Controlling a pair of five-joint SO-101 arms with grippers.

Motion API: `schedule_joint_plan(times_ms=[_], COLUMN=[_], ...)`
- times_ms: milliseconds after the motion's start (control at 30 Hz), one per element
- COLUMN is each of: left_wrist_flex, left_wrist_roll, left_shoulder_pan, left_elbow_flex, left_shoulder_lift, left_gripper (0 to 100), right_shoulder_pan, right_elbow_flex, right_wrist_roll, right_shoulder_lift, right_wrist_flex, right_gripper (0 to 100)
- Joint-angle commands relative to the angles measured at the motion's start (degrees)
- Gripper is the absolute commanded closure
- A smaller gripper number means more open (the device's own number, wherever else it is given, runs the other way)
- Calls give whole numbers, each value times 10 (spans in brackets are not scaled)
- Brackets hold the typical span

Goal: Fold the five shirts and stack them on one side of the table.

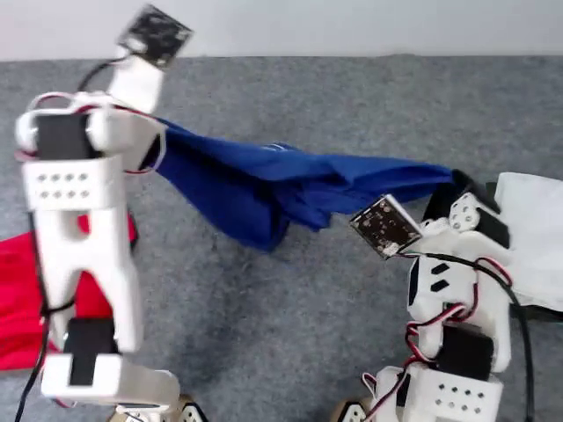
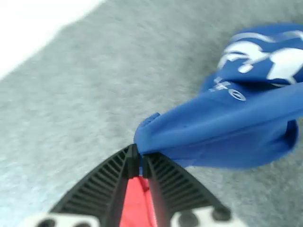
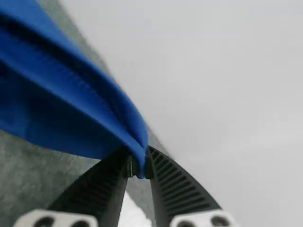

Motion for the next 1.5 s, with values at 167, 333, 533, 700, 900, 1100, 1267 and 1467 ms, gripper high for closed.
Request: schedule_joint_plan(times_ms=[167,333,533,700,900,1100,1267,1467], left_wrist_flex=[10,9,-39,-134,-240,-249,-196,-137], left_wrist_roll=[-5,-14,-76,-100,-110,-168,-230,-243], left_shoulder_pan=[-27,-27,-29,-28,-28,-31,-29,-27], left_elbow_flex=[-1,-1,-2,-2,-2,1,0,-2], left_shoulder_lift=[-132,-185,-244,-280,-308,-321,-322,-322], left_gripper=[986,986,986,986,986,986,986,986], right_shoulder_pan=[7,6,-8,-27,-48,-51,-51,-48], right_elbow_flex=[-248,-421,-593,-706,-821,-884,-923,-946], right_wrist_roll=[-82,-105,-105,-104,-103,-45,-2,10], right_shoulder_lift=[153,278,395,450,469,465,464,441], right_wrist_flex=[-11,-10,-10,-10,-10,-10,-7,22], right_gripper=[988,988,988,988,988,988,988,988])
